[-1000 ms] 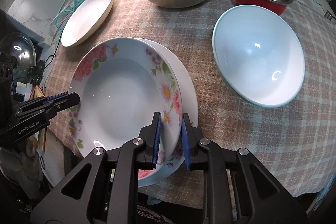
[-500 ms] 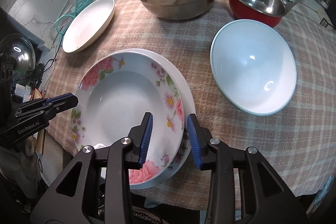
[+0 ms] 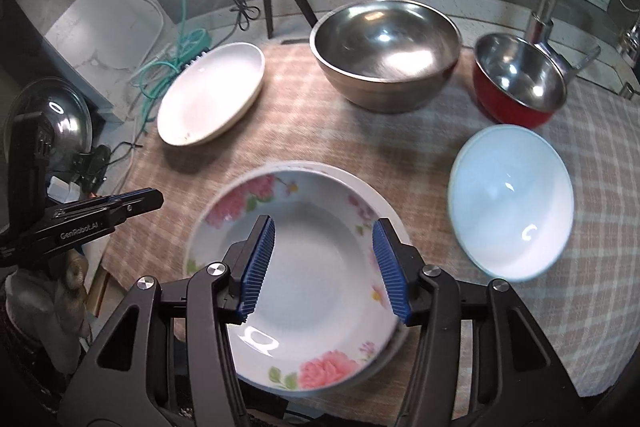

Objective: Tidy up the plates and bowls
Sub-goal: 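Open the right gripper and withdraw from the plate stack, then move the right gripper to the gold-sprig white plate rim and grasp it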

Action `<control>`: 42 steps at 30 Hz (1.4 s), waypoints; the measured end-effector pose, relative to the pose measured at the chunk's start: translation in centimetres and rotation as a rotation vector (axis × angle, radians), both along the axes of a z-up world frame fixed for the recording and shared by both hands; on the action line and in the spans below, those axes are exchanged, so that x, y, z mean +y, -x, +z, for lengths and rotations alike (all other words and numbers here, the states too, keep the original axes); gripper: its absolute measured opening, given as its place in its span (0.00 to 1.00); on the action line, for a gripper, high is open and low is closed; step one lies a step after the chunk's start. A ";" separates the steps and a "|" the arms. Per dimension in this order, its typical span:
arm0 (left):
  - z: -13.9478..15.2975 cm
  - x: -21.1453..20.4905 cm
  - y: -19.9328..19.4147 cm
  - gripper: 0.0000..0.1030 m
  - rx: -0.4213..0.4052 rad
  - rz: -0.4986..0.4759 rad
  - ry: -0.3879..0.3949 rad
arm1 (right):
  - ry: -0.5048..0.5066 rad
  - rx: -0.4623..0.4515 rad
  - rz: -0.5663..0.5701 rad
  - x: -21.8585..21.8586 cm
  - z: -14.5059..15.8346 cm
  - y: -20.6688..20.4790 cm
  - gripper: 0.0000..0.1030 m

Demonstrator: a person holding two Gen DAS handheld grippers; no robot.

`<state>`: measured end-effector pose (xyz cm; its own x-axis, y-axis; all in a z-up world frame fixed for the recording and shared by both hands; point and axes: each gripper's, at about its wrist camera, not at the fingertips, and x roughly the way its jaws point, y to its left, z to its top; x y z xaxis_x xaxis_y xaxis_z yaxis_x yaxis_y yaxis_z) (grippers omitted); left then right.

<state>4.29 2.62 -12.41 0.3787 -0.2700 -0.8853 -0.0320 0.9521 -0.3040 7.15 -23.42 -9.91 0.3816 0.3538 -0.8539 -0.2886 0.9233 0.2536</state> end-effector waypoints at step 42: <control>-3.2 12.2 -14.4 0.13 -0.026 0.087 -0.024 | -0.062 0.160 -0.014 12.3 -5.6 -14.3 0.34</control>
